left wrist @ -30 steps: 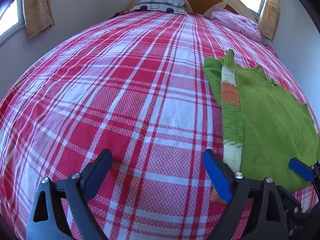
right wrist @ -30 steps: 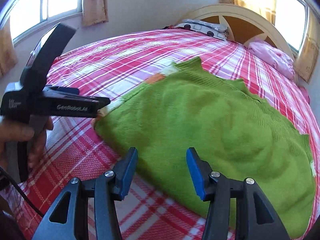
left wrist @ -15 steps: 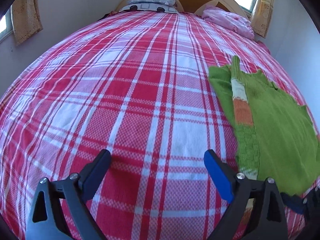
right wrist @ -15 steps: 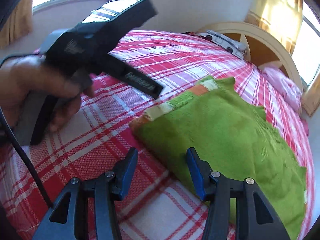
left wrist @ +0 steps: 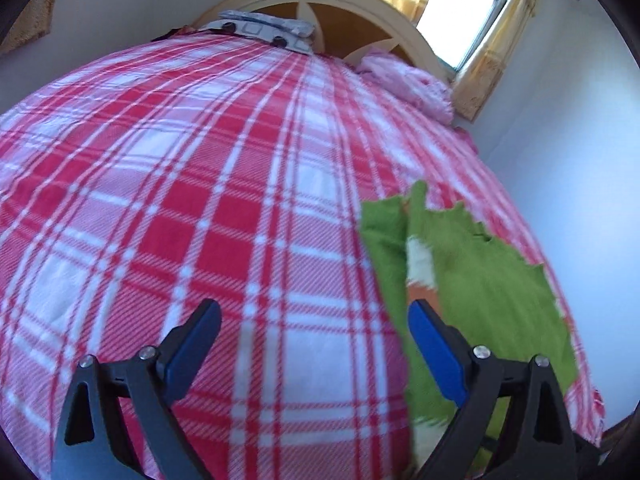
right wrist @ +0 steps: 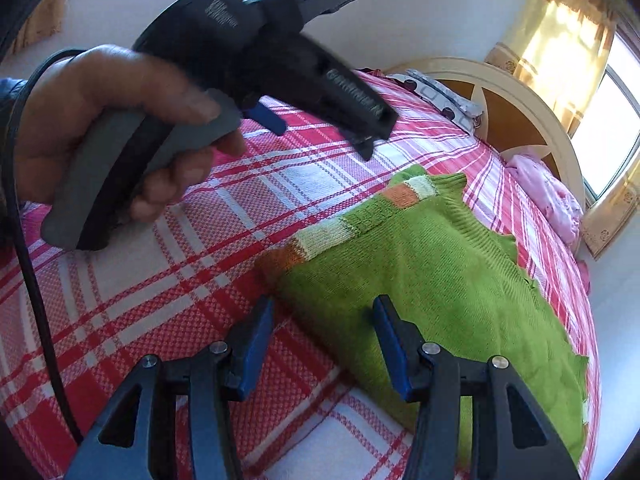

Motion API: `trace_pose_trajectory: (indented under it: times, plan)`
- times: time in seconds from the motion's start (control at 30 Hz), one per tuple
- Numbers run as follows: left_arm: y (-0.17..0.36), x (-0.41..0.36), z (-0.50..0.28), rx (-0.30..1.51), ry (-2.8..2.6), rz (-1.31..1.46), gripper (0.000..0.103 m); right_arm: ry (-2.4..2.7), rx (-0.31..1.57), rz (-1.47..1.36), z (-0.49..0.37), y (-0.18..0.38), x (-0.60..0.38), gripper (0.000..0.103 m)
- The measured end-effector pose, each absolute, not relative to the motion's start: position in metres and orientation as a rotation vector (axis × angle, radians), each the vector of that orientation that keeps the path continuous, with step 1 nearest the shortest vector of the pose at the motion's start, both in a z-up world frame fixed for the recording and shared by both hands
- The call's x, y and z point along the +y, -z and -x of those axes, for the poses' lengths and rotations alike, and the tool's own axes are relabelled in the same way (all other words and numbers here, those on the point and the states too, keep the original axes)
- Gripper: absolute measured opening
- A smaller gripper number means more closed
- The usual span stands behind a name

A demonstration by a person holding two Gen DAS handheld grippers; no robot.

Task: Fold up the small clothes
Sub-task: 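Close the right gripper on the side edge while the left gripper grasps beside it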

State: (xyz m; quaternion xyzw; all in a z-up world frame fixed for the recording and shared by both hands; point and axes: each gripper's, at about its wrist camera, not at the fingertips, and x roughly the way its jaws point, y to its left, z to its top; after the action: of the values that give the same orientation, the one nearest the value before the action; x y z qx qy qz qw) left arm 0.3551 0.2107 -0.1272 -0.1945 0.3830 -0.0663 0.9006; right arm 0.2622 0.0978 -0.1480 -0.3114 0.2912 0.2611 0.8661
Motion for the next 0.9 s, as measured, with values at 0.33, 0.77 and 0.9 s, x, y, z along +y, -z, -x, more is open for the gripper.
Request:
trace_pose_trajectory:
  times: [0.33, 0.77, 0.9]
  plan:
    - [0.137, 0.195, -0.404, 0.814, 0.267, 0.528, 0.097, -0.573, 0.605, 0.670, -0.261, 0.150, 0.106, 0.030]
    - [0.140, 0.194, -0.398, 0.783, 0.281, 0.509, 0.097, -0.640, 0.599, 0.740, -0.233, 0.156, 0.109, 0.003]
    - [0.135, 0.179, -0.411, 0.814, 0.290, 0.429, 0.097, -0.638, 0.604, 0.735, -0.233, 0.156, 0.109, 0.003]
